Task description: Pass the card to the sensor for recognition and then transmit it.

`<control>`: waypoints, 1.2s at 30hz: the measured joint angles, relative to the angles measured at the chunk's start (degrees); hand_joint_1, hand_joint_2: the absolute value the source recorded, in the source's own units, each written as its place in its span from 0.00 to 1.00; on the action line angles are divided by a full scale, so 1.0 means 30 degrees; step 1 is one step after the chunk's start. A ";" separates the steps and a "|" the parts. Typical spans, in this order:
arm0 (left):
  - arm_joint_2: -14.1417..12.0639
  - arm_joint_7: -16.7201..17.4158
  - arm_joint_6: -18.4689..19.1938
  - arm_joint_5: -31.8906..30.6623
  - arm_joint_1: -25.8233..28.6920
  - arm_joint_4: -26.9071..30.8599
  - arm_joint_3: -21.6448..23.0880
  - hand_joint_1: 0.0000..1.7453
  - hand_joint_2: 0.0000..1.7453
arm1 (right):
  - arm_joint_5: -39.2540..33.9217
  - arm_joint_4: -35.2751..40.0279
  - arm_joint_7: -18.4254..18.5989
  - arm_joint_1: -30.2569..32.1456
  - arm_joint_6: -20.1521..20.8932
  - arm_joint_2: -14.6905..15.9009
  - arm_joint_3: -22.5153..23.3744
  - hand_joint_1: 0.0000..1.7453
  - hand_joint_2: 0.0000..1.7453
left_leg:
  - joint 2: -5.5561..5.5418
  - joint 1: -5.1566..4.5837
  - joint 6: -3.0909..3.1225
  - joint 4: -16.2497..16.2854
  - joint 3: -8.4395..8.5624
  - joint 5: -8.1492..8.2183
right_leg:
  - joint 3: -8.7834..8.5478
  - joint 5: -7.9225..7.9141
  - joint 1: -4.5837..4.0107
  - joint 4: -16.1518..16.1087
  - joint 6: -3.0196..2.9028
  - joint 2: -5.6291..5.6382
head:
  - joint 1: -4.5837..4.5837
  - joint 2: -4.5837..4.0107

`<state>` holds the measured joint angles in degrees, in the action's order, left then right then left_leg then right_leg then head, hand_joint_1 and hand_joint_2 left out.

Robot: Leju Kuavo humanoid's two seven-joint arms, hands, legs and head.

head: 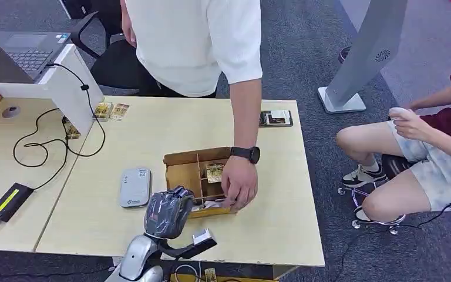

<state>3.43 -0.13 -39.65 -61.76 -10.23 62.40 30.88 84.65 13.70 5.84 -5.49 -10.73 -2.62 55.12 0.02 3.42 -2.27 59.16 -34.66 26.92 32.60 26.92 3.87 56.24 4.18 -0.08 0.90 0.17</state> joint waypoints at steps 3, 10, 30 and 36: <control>-0.0007 0.0000 0.0044 0.0649 -0.0012 0.0415 0.0000 1.00 1.00 | -0.0110 0.0000 0.0007 0.0032 0.0000 0.0000 -0.0117 0.00 1.00 | 0.0000 0.0000 0.0000 0.0000 0.0001 0.0000 | 0.0000 0.0000 0.0000 0.0000 0.0000 0.0000 | 0.0000 0.0000; -0.0036 -0.0022 0.0080 0.1340 -0.0201 0.1056 -0.0051 1.00 1.00 | -0.0218 0.0000 0.0117 0.0060 -0.0022 0.0000 -0.0328 0.00 1.00 | 0.0000 0.0000 0.0000 0.0000 -0.0002 0.0000 | -0.0003 0.0000 0.0000 0.0000 0.0000 0.0000 | 0.0000 0.0000; -0.0219 -0.0430 0.0102 0.2520 -0.1023 0.1769 -0.0211 1.00 1.00 | -0.0313 0.0000 0.0189 0.0053 0.0001 0.0000 -0.0721 0.00 1.00 | -0.0001 0.0000 0.0003 0.0000 -0.0004 0.0002 | -0.0003 0.0001 0.0000 0.0001 0.0000 0.0000 | 0.0000 0.0000; -0.0350 -0.0444 0.0110 0.2614 -0.1107 0.1908 -0.0233 1.00 1.00 | -0.0328 0.0000 0.0233 0.0051 0.0000 0.0000 -0.0801 0.00 1.00 | -0.0001 -0.0001 0.0008 0.0000 -0.0005 0.0006 | -0.0003 0.0001 0.0000 0.0001 0.0000 0.0000 | 0.0000 0.0000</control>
<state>2.38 -1.46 -39.32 -53.92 -13.56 68.13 30.18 83.67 13.70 6.54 -5.34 -10.73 -2.62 52.72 0.02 3.42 -2.25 59.16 -34.67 26.93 32.60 26.92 3.87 56.24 4.18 -0.08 0.90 0.17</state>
